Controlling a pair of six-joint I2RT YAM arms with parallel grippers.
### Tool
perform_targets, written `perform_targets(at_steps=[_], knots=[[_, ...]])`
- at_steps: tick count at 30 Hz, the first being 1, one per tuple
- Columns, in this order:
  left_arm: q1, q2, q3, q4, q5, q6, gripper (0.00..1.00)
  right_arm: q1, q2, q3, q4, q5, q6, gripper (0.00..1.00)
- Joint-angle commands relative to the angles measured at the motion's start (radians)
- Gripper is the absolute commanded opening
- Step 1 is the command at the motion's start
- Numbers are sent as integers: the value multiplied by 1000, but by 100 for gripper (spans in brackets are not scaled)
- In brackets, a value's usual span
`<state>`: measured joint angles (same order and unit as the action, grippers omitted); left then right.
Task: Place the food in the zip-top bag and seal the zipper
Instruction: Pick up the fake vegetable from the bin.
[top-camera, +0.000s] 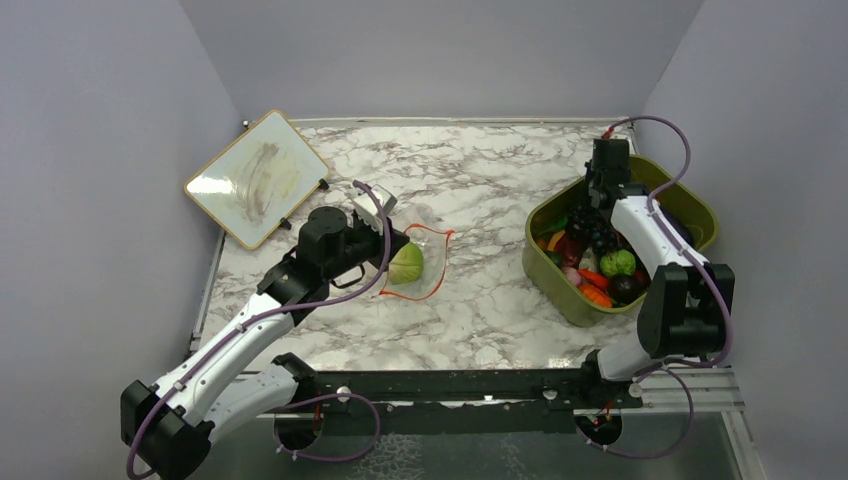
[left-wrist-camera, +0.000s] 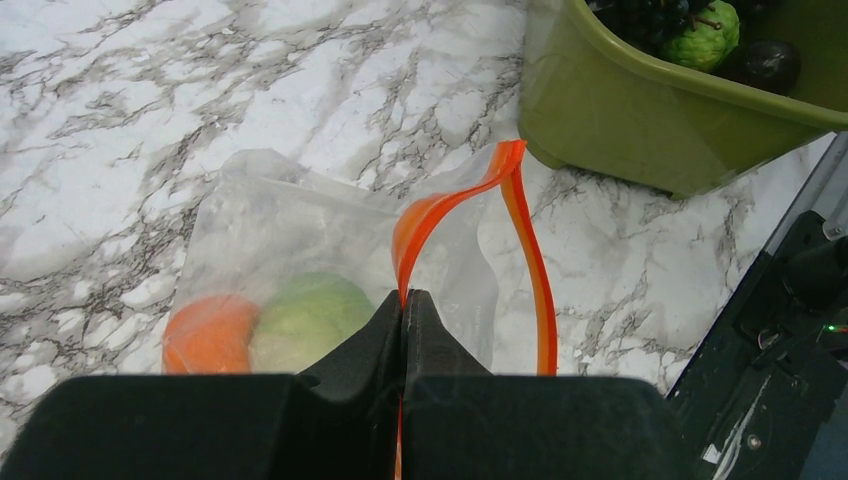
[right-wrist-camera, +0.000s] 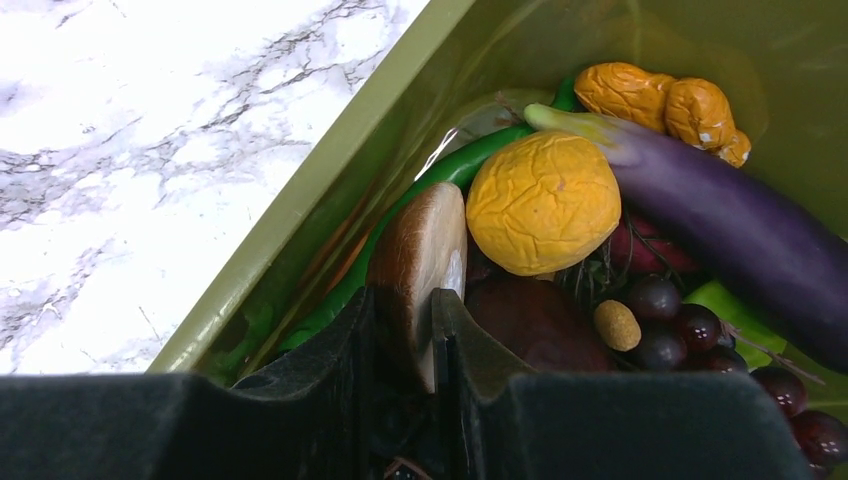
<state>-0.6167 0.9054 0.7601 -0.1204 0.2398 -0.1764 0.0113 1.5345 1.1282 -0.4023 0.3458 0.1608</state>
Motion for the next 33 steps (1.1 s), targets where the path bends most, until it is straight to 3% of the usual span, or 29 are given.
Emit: perform_targets(at_steps=[1, 16, 24, 33], knots=[[-3, -27, -10, 22, -30, 8, 0, -4, -70, 28, -14, 16, 10, 9], [-2, -34, -13, 24, -51, 2, 0, 10, -203, 98, -155, -8, 72, 7], [-3, -30, -15, 23, -63, -2, 0, 31, -329, 102, -217, -132, 106, 6], [-3, -30, -16, 22, -77, 1, 0, 71, -462, 135, -265, -394, 111, 6]])
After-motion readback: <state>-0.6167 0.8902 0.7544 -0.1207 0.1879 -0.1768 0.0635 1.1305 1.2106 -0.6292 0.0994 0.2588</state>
